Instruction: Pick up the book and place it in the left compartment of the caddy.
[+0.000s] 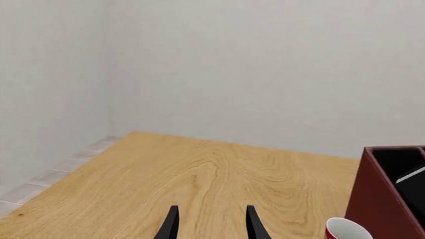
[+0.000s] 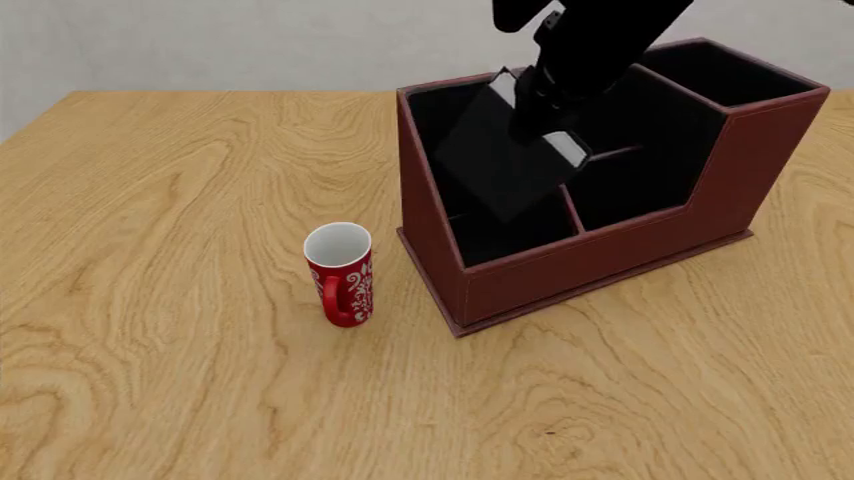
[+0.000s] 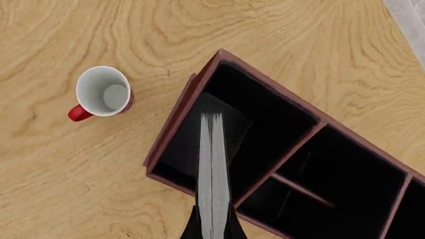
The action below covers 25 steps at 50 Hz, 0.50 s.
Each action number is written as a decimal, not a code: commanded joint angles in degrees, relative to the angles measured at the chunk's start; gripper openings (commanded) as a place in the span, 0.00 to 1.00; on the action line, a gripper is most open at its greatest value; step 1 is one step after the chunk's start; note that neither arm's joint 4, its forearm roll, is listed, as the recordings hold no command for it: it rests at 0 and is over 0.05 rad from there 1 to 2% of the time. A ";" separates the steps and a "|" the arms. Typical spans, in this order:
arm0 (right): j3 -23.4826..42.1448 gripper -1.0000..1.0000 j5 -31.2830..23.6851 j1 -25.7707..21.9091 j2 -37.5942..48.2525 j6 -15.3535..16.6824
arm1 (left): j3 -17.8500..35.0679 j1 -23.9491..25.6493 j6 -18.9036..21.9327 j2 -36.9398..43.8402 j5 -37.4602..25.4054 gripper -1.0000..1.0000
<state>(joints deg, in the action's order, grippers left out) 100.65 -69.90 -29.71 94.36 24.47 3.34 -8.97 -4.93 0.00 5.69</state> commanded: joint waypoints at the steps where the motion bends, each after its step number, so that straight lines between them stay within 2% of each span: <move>1: 1.52 0.00 0.00 -0.19 1.19 -1.84 | -0.26 -0.38 -0.01 0.00 0.11 1.00; 25: 3.50 0.00 0.00 -1.08 4.48 -2.67 | 0.21 -1.26 -0.18 0.00 -0.69 1.00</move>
<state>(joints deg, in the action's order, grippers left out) 103.02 -69.90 -30.70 98.00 23.12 3.67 -9.88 -5.07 0.00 5.00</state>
